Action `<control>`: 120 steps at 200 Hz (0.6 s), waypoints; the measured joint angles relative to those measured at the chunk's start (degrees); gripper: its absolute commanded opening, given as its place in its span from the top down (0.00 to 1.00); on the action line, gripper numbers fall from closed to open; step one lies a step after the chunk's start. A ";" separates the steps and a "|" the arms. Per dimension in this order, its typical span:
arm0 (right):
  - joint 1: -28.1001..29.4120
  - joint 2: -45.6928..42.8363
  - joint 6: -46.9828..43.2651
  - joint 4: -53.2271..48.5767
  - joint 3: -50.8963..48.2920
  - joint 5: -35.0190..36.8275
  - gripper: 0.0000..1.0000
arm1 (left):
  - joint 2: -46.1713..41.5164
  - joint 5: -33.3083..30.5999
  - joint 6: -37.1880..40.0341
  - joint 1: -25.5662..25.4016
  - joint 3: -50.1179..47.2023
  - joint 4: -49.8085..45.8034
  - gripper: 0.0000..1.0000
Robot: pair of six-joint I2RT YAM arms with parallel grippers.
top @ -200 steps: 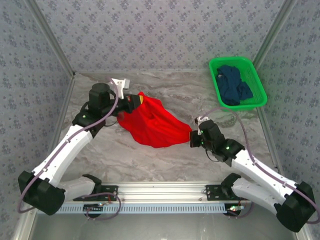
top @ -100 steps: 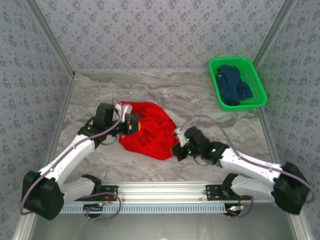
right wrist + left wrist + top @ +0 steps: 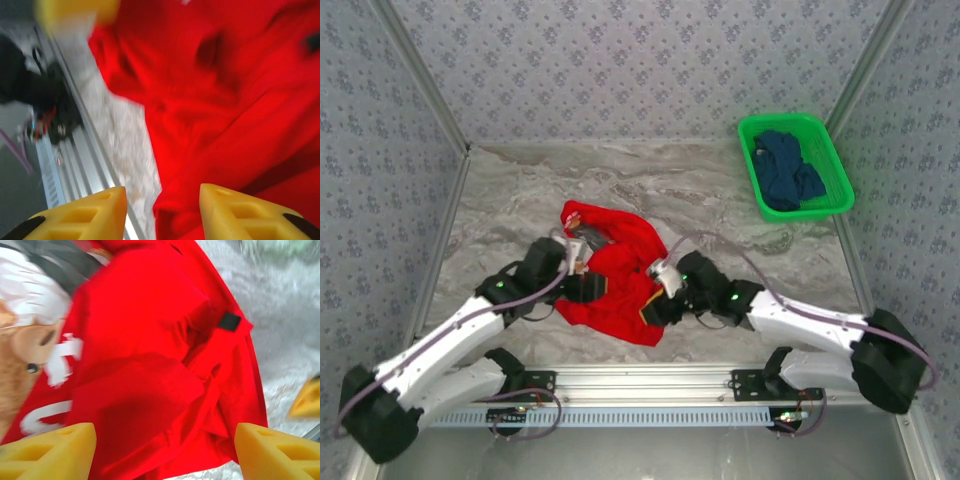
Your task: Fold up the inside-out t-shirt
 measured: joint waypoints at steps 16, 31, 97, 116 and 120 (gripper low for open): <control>-5.73 -3.08 1.75 1.14 0.09 1.81 0.51 | 6.45 -3.15 1.29 -3.80 2.84 -0.13 0.25; -11.32 -2.01 4.33 0.37 1.01 4.39 0.44 | 11.52 -5.95 3.52 -5.95 5.38 -0.87 0.24; -17.20 14.82 10.36 -1.38 6.43 3.50 0.44 | 22.01 -12.57 11.69 -7.23 8.50 -3.45 0.68; -16.28 17.79 10.95 -0.59 7.37 2.51 0.47 | 22.05 -12.90 12.04 -6.82 8.48 -3.67 0.87; -16.15 18.23 10.95 -0.57 7.50 2.38 0.48 | 21.90 -12.70 11.69 -6.71 8.41 -3.52 0.91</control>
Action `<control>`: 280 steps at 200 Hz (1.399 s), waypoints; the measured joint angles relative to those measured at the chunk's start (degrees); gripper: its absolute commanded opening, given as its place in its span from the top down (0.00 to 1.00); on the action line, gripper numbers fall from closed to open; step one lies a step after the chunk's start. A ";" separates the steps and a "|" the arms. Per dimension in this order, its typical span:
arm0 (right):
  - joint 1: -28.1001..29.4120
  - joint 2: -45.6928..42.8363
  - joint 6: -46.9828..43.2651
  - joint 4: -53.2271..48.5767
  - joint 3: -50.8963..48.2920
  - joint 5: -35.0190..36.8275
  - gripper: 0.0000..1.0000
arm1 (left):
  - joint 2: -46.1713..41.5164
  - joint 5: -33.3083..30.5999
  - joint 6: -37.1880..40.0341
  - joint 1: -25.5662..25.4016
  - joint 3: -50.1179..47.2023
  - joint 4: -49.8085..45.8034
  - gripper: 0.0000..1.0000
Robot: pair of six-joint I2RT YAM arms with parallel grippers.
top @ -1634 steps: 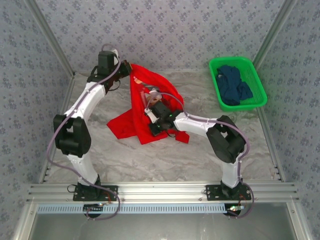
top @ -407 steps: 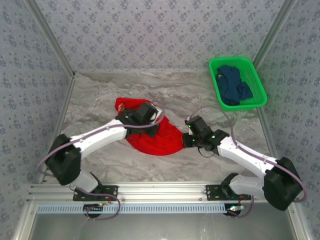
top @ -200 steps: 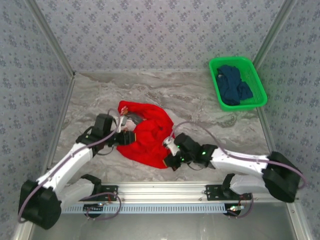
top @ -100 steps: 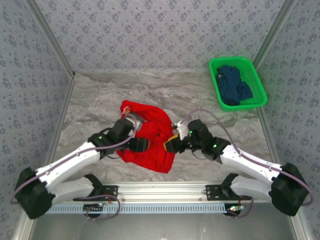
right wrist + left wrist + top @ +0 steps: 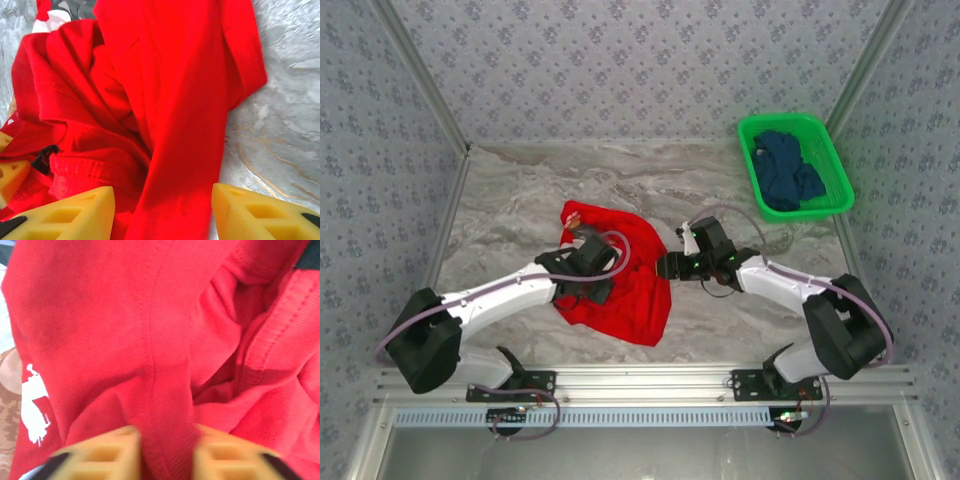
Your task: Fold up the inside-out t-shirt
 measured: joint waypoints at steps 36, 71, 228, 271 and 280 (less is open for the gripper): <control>0.22 4.52 1.57 0.35 1.09 -0.37 0.73 | -3.78 1.92 -0.90 3.13 -2.64 1.36 1.00; -0.39 7.06 1.73 0.68 1.64 -0.85 1.00 | -10.54 4.07 -2.69 7.23 -5.68 2.56 1.00; 12.68 -7.78 -10.54 -6.36 0.22 19.80 0.49 | -24.11 11.91 -13.75 19.41 -15.85 5.97 1.00; 15.15 -2.08 -16.46 -1.68 1.42 12.57 0.43 | -24.11 12.11 -13.73 19.41 -15.85 6.08 1.00; 15.23 -0.76 -17.29 -1.36 1.42 11.39 0.43 | -24.13 12.11 -13.73 19.41 -15.78 6.03 1.00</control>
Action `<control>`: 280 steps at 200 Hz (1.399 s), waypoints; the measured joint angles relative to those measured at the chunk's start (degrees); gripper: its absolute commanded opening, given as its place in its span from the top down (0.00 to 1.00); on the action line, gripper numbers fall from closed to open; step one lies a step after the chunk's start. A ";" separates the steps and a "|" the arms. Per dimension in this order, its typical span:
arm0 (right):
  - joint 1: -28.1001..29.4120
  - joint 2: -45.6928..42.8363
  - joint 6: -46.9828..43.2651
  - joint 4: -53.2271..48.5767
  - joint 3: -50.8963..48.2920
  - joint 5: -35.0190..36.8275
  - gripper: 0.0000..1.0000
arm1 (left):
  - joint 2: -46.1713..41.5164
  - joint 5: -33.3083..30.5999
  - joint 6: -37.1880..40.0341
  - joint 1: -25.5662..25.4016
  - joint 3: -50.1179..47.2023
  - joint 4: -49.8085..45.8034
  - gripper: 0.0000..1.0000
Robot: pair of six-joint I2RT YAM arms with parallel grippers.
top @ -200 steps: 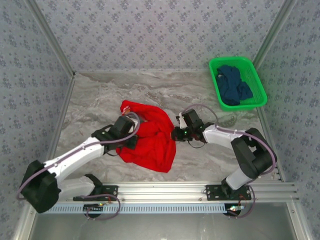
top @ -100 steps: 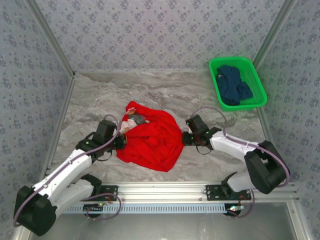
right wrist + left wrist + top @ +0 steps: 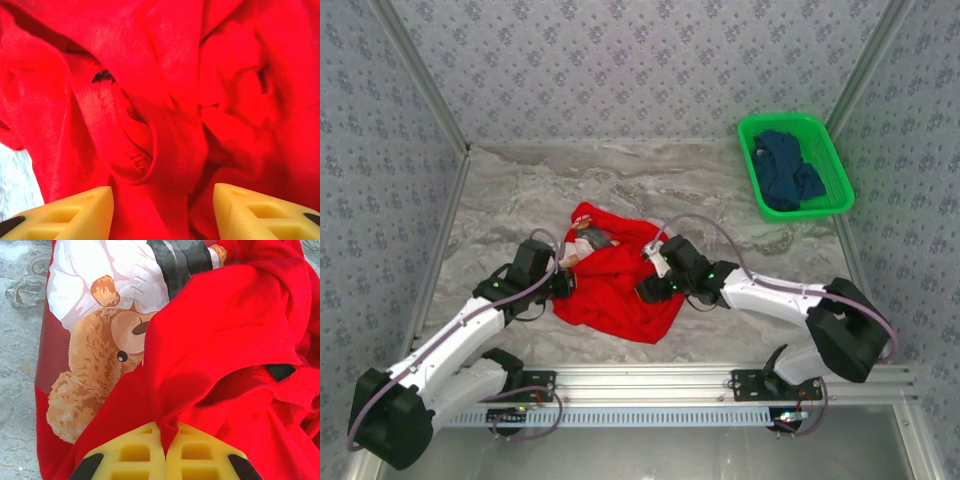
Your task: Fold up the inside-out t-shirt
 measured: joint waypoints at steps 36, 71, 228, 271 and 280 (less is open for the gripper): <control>-0.17 3.98 -2.29 1.44 0.94 -3.32 0.54 | -0.35 -0.02 0.02 0.00 0.24 -0.22 1.00; -1.55 7.54 -3.17 3.69 3.17 -3.89 0.87 | -0.72 -0.04 0.31 0.00 0.98 -0.83 1.00; -11.15 -20.37 -13.38 -5.84 42.84 13.38 1.00 | 4.68 0.09 8.72 0.61 50.16 12.26 1.00; -12.55 -16.04 -16.61 -8.04 48.68 17.64 1.00 | 11.52 4.00 13.35 0.63 60.15 8.07 1.00; -12.90 -15.39 -17.09 -8.13 50.10 17.79 1.00 | 11.82 3.32 14.53 0.63 61.55 6.25 1.00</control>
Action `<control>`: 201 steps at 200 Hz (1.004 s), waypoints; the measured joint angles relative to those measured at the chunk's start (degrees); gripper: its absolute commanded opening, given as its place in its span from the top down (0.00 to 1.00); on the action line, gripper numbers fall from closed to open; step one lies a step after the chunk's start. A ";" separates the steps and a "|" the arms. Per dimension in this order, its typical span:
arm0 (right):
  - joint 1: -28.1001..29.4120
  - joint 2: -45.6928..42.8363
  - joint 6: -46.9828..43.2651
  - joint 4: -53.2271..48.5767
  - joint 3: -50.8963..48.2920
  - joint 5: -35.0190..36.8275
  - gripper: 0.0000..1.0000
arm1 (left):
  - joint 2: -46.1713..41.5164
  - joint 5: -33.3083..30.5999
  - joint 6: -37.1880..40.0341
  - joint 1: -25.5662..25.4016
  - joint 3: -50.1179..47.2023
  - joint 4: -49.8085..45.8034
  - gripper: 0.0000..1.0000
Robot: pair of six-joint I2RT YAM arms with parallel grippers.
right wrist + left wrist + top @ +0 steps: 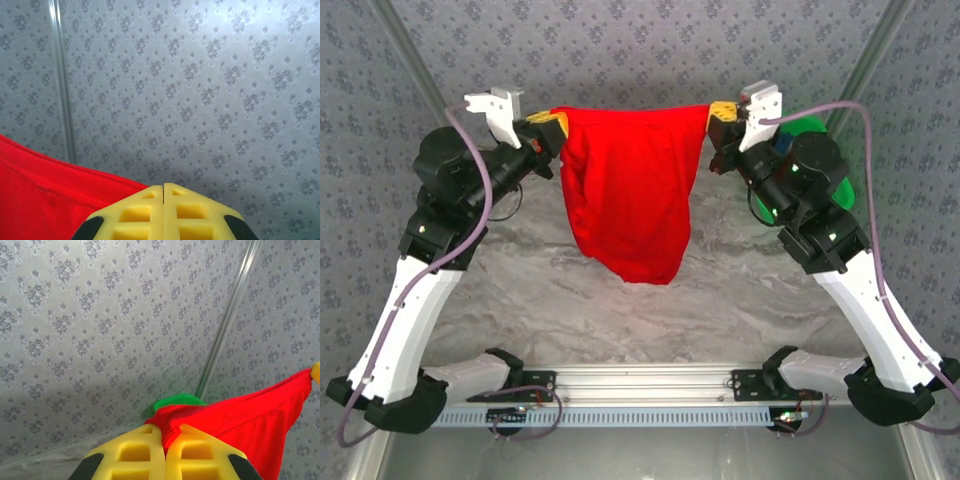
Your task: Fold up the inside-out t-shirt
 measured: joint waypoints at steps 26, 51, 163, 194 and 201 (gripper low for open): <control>1.05 4.31 -0.04 0.61 5.42 -2.05 1.00 | 0.94 -5.51 4.20 1.46 8.98 -7.19 1.00; 4.92 12.26 -0.13 2.67 12.46 -5.31 1.00 | 5.07 -11.02 8.26 7.61 23.39 -11.85 1.00; 2.29 28.33 2.16 -1.75 30.05 -9.53 1.00 | 21.64 -0.17 5.88 18.91 47.69 -25.64 1.00; -6.12 23.30 3.63 -9.60 17.79 -10.64 1.00 | 10.69 4.35 3.80 4.24 17.70 -14.53 1.00; -8.33 21.70 4.35 -10.82 13.18 -10.64 1.00 | 9.22 5.07 2.99 1.14 11.02 -11.87 1.00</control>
